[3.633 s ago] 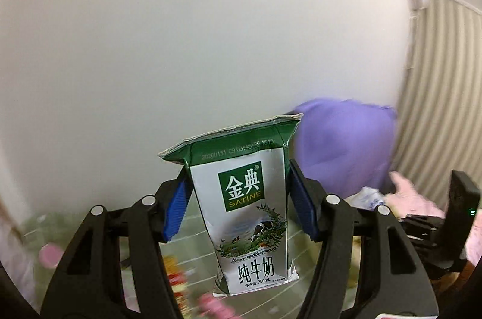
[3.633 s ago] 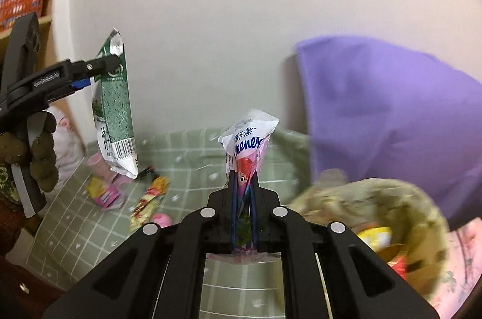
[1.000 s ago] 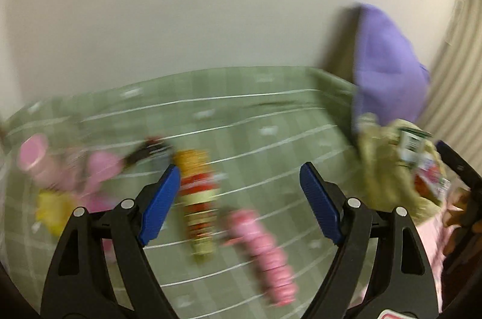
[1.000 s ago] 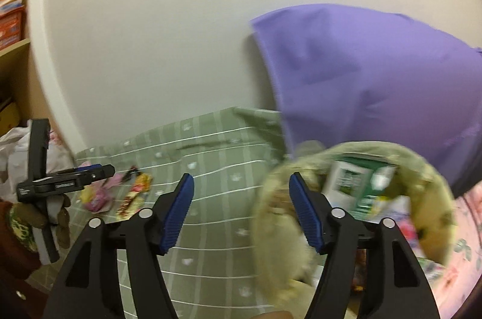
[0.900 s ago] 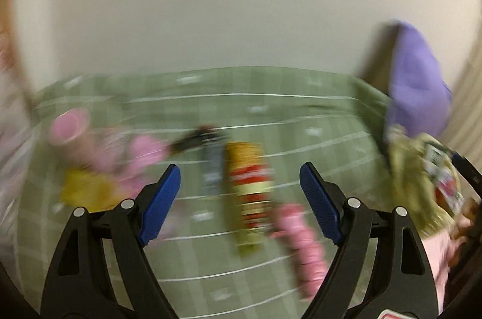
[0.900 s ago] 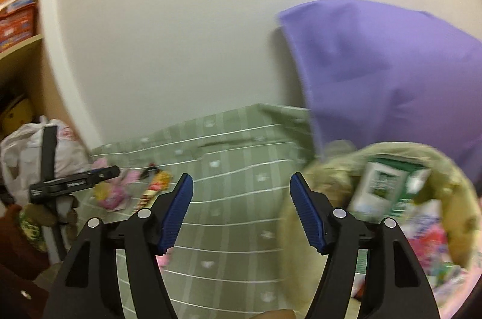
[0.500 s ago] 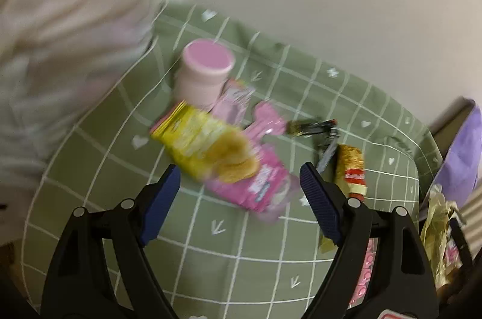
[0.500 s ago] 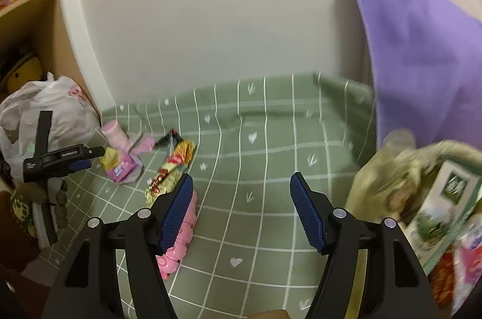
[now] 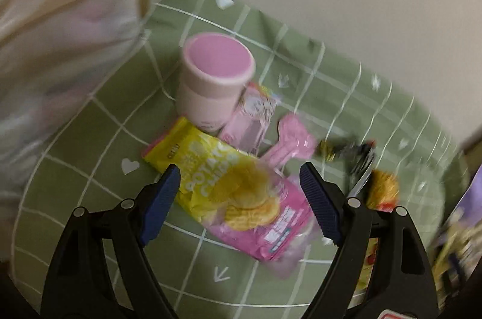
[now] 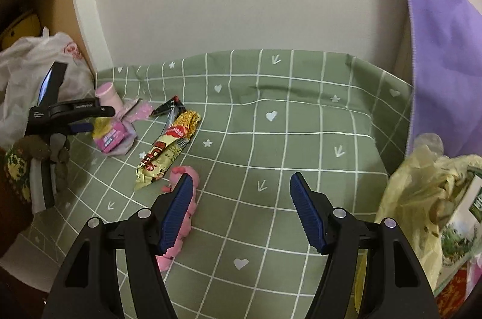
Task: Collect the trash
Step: 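Grasp the gold snack-stick wrapper with the right tool while the left tool grasps the yellow-pink chip bag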
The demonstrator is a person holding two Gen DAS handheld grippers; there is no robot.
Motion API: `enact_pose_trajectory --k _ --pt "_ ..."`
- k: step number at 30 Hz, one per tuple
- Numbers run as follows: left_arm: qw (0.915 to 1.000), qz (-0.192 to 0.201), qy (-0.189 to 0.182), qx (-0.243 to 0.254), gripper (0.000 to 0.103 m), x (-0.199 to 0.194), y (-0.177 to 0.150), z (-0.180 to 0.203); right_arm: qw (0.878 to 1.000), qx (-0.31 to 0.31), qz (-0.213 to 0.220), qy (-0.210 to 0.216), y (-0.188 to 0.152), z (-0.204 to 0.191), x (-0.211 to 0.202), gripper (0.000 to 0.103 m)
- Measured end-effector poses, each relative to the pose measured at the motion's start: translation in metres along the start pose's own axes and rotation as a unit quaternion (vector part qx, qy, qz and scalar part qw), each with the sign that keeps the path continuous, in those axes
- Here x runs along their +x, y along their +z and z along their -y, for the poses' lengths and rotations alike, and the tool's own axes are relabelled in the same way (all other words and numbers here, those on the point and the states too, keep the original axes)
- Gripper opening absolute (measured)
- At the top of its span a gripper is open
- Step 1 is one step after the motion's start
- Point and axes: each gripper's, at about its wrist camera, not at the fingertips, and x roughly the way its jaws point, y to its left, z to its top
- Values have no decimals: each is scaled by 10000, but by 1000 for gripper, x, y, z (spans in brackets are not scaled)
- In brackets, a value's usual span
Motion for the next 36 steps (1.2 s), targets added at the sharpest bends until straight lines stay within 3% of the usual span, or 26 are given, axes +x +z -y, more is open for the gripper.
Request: enact_pose_trajectory --k 3,6,12,15,18,20,21,25,30,36 --pt "9991 -109 -60 408 64 0 -16 6 9993 -35 -121 363 3 -1 14 63" --pt "9960 -218 -476 725 53 -13 -37 6 9974 -87 -266 668 11 -8 33 63" --pt "9884 -485 -968 1061 52 -40 -68 2 9948 -203 -293 952 42 -38 73 63" --pt "9883 -498 -1149 874 52 -49 -68 0 9937 -26 -386 1051 61 -51 106 62" --pt "9905 -373 -1137 674 53 -57 -64 -4 9915 105 -775 1038 70 -56 138 48" --pt "9929 -304 -1028 506 56 -63 -60 -11 9855 269 -1128 1241 70 -58 157 26" --pt "9937 -312 -986 424 57 -64 -60 -12 9819 367 -1175 1442 69 -58 158 24" --pt "9949 -585 -817 117 57 -59 -55 -21 9842 -26 -890 1533 67 -65 133 20" --pt "9890 -1035 -976 -413 57 -52 -55 -32 9879 -285 -413 1466 72 -55 95 19" --pt "9923 -942 -766 -262 58 -34 -45 -16 9935 -159 -297 1084 58 -28 74 19"
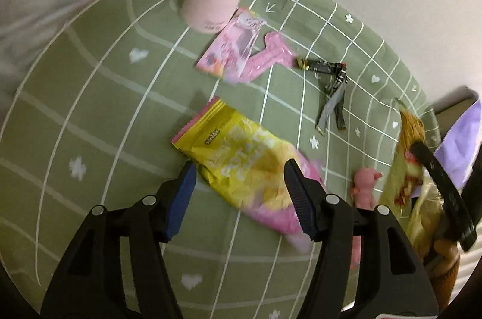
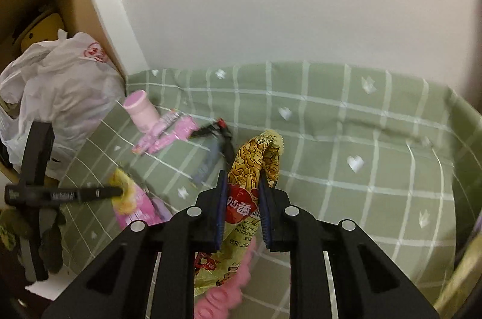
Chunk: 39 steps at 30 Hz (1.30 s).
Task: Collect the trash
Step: 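Grasp the gold snack-stick wrapper with the right tool while the left tool grasps the yellow-pink chip bag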
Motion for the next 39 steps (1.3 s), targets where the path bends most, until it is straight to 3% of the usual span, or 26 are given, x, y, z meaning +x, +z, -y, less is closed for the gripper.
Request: enact_pose_trajectory --k 6,13,14,15,18,20,27,32,39 --pt "9970 146 403 642 60 24 17 31 9986 398 -80 -350 -31 31 -19 19" --pt "9916 29 823 999 67 41 29 52 9952 776 -121 -591 -65 49 -36 19" --pt "9914 20 833 1009 66 41 30 53 9949 792 -111 -615 -68 49 -37 19" --pt "9916 27 826 993 57 41 31 52 9947 799 -105 -636 -70 50 -39 19" --pt "9953 8 630 738 31 37 33 44 9939 760 -147 -779 -77 49 -43 19" --pt "9972 36 499 556 21 33 33 35 9936 748 -178 -829 -80 52 -45 19" --pt "9954 424 -44 856 12 2 25 38 9919 868 -115 -915 -85 56 -48 19" --pt "9859 957 -404 1312 10 -39 23 59 9917 904 96 -904 -84 55 -59 19" --pt "9714 1383 -581 1841 10 -70 17 100 9916 709 422 -996 -74 41 -84 19"
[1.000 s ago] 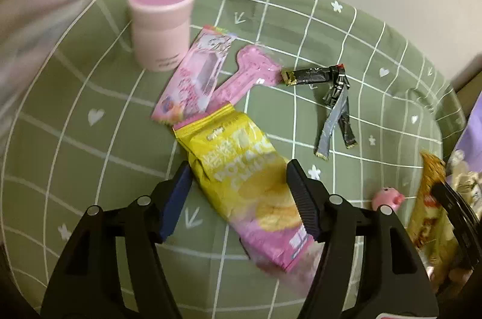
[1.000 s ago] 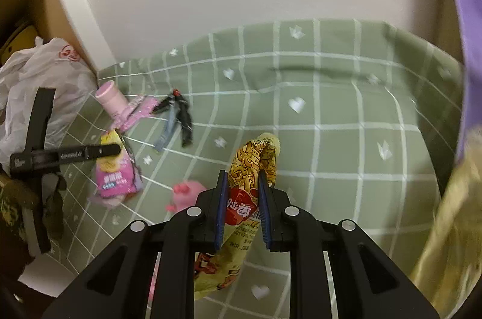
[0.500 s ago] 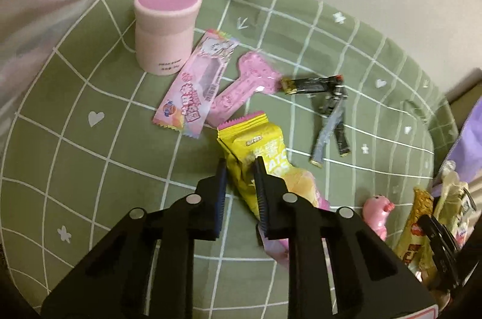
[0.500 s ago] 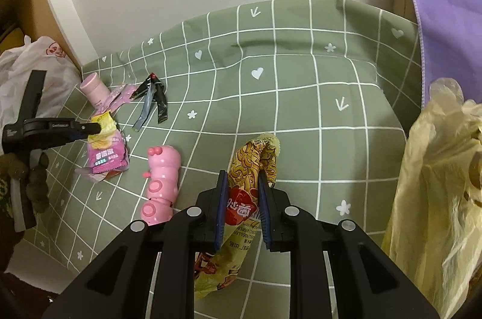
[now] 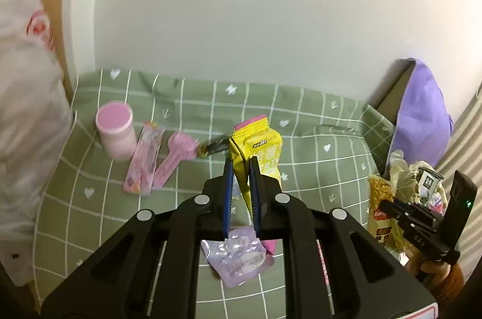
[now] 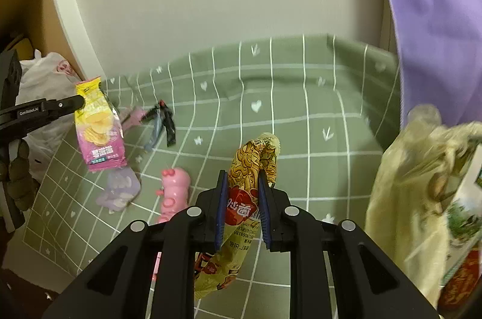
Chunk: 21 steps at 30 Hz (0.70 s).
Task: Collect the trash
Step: 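Grasp the gold snack-stick wrapper with the right tool while the left tool grasps the yellow-pink chip bag, then carry the chip bag and snack-stick wrapper with both tools into the trash bag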
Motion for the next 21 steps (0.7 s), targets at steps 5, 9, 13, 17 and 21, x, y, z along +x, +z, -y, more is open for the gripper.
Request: enact_pose_trajectory --k 5,9,13,17,21 --pt "9989 272 -314 197 10 -16 19 23 9989 -5 445 -135 10 -1 -33 19" --pt "9942 634 -661 565 10 -31 39 56 9956 50 883 -305 19 4 -67 19" --pt "9817 998 -1254 1026 10 -47 58 103 9880 -14 1337 -769 26 13 -111 19" --pt "9657 1095 -1869 1432 10 -51 70 152 9792 62 1612 -1230 24 29 -147 19" --pt "9514 1031 -2315 1751 10 -48 71 193 9696 295 1800 -1633 16 51 -176 19"
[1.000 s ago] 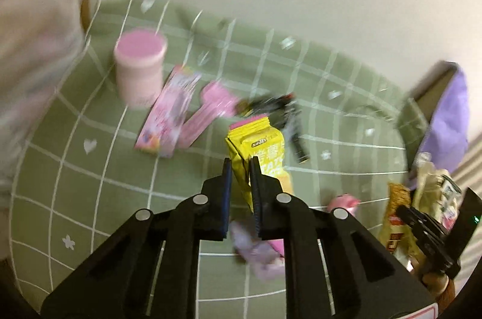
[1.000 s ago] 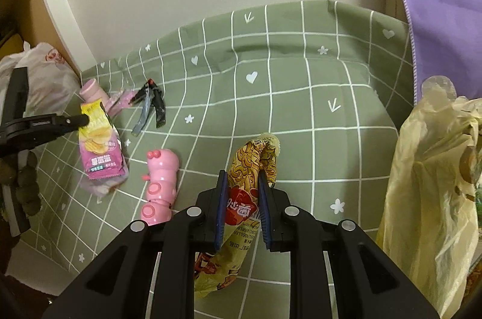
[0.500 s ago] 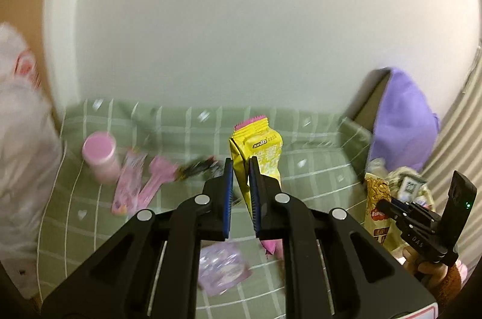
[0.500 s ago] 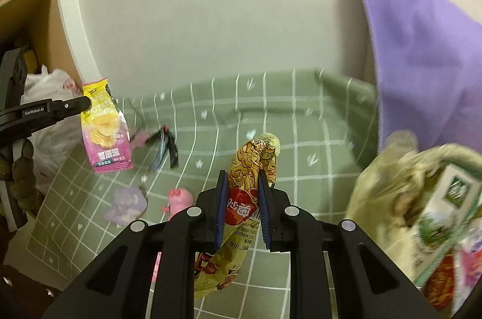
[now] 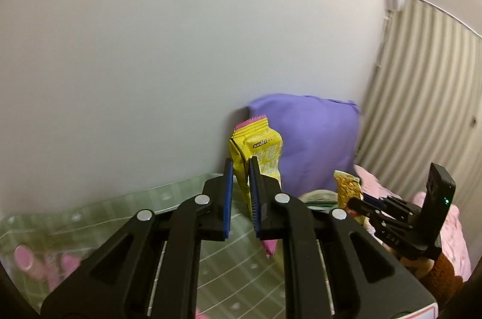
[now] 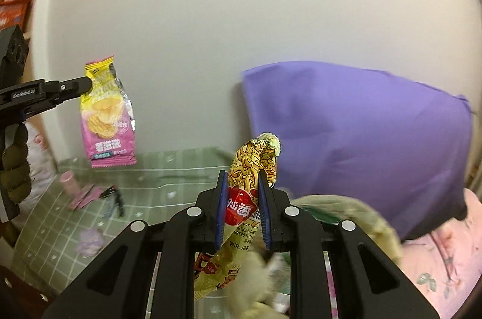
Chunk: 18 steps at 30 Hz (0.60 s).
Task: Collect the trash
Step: 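Carry the chip bag and snack-stick wrapper with both tools into the trash bag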
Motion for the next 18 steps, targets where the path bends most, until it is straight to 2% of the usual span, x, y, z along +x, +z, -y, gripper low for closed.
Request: enact_pose_trajectory --k 4,11,16,18 --pt "9990 -91 -350 278 10 27 6 30 9985 148 125 -516 -1 34 -22 20" --pt "9956 -315 -762 452 10 69 -5 65 9935 725 318 -817 -4 85 -47 20" --pt "9912 -656 -1030 511 10 107 -21 86 9921 821 230 -915 -12 102 -36 20" --pt "9888 -781 -1135 569 10 122 -28 95 9919 793 19 -991 -20 106 -23 20"
